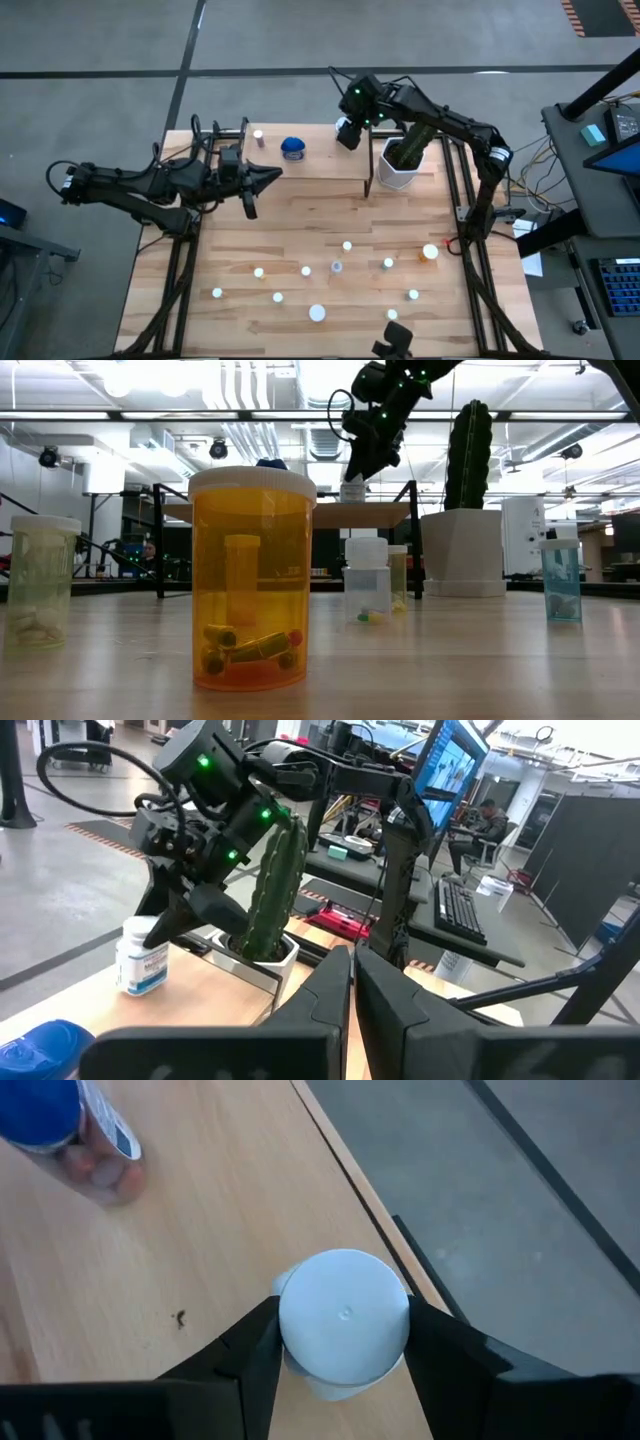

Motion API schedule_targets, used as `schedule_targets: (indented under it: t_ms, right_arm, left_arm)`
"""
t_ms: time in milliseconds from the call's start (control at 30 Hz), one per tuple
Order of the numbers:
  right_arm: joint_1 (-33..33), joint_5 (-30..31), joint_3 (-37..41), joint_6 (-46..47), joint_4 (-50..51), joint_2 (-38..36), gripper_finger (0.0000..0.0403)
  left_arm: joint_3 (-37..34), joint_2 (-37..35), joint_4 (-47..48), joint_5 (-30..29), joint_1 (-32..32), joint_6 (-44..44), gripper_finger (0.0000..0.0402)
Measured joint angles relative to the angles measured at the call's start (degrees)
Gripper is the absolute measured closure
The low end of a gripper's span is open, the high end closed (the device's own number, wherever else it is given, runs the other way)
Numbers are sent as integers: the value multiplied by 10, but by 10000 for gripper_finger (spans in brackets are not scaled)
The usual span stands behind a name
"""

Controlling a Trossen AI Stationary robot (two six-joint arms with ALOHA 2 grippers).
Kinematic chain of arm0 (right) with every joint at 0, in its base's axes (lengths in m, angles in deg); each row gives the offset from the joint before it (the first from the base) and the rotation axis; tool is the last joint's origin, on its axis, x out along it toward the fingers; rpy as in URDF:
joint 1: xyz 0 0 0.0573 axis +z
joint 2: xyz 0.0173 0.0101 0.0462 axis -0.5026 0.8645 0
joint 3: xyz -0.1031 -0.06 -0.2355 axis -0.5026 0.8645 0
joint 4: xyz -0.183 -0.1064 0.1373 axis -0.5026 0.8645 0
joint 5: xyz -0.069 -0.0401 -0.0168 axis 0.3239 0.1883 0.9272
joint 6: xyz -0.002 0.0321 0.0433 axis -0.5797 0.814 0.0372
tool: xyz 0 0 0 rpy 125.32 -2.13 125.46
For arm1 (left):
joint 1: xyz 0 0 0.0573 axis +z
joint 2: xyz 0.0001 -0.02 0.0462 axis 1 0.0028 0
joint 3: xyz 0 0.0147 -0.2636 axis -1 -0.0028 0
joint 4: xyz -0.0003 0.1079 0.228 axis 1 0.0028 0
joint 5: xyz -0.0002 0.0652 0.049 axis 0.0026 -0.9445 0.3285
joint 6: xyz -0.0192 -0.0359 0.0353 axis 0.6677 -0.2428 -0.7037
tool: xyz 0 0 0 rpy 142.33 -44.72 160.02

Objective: Pick and place medicine bottles onto shelf by color
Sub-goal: Put the white pill bottle on the shelf, then put the yellow pill bottle on the shelf

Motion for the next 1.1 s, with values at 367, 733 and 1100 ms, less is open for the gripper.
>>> schedule_targets:
  t_ms: [367, 733, 1100]
  right_arm:
    - [0, -2, -6, 11, -1, -2, 138]
    - [51, -33, -95, 102, 60, -41, 145]
    - [260, 63, -62, 156, 62, -103, 179]
  left_arm:
    - [-1, -3, 1, 0, 0, -1, 401]
    - [-2, -6, 21, 161, -1, 66, 401]
    - [-2, 56, 452, 354, -109, 494, 401]
